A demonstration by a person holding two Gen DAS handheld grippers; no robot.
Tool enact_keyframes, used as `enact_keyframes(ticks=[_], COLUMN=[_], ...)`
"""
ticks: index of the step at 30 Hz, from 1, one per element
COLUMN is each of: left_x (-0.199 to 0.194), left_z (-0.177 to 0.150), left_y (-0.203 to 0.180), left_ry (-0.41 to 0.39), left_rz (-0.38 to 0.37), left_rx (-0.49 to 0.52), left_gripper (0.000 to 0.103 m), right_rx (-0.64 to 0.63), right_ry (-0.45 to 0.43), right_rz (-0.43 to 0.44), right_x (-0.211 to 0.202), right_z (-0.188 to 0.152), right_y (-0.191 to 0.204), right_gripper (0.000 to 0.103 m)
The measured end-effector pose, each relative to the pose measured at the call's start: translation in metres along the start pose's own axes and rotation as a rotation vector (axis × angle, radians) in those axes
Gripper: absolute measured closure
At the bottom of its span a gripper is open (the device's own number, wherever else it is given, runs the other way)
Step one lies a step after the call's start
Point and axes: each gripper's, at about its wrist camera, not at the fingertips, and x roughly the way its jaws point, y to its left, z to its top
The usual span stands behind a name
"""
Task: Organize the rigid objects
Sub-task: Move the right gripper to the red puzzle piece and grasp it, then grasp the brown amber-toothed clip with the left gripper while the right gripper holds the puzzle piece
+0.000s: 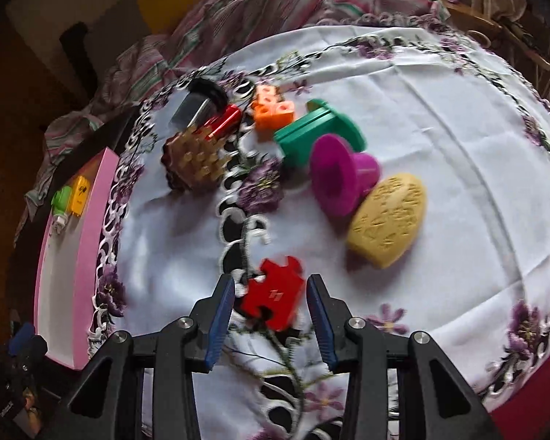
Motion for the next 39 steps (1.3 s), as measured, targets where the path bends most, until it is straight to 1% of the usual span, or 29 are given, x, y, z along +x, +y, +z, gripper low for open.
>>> enact_keyframes(ticks=[4, 6, 8, 11, 14, 16, 19, 21, 23, 25, 28, 32, 36, 39], left_x=[-0.001, -0.001, -0.002, -0.003, -0.001, 0.0, 0.006, 0.007, 0.009, 0.014, 0.024, 0.042, 0.065, 0.083], left_z=[0.0, 0.001, 0.002, 0.004, 0.006, 0.009, 0.02, 0.03, 0.042, 0.053, 0.068, 0.08, 0.089, 0.094], left_y=[0.001, 0.001, 0.001, -0.001, -0.004, -0.007, -0.016, -0.024, -0.036, -0.048, -0.064, -0.078, -0.098, -0.108], left_ry=[-0.002, -0.005, -0.005, -0.012, -0.009, -0.008, 0.0, -0.014, -0.025, -0.033, -0.035, -0.011, 0.008, 0.054], left_rz=[0.004, 0.005, 0.011, 0.015, 0.015, 0.009, 0.009, -0.006, -0.015, -0.029, -0.048, -0.052, 0.013, 0.014], left_rx=[-0.007, -0.008, -0.007, -0.005, -0.005, 0.0, 0.012, 0.015, 0.025, 0.035, 0.046, 0.033, 0.055, 0.049], left_gripper=[0.012, 0.012, 0.012, 0.011, 0.011, 0.011, 0.011, 0.011, 0.008, 0.008, 0.008, 0.008, 0.008, 0.008], right_rx=[-0.049, -0.056, -0.035, -0.03, -0.058, -0.073, -0.098, -0.114, -0.151, -0.188, -0.23, -0.166, -0.11, -0.087], right_ry=[0.0, 0.024, 0.047, 0.026, 0.019, 0.017, 0.044, 0.045, 0.028, 0.007, -0.029, -0.018, -0.019, -0.04], right_rz=[-0.054, -0.06, -0.06, -0.044, -0.06, -0.062, -0.063, -0.043, -0.032, -0.031, -0.025, 0.002, 0.018, 0.029], right_x=[0.009, 0.016, 0.022, 0.022, 0.021, 0.02, 0.019, 0.012, 0.001, -0.004, -0.004, 0.01, 0.012, 0.007], right_z=[0.002, 0.003, 0.002, -0.001, -0.004, -0.004, -0.001, 0.006, 0.016, 0.023, 0.026, 0.026, 0.028, 0.029], right_y=[0.01, 0.01, 0.005, 0.002, 0.001, 0.001, 0.003, 0.003, 0.003, 0.003, 0.002, -0.008, -0.016, -0.021], right_gripper=[0.062, 0.062, 0.062, 0.062, 0.07, 0.07, 0.07, 0.07, 0.07, 0.07, 0.07, 0.07, 0.07, 0.07])
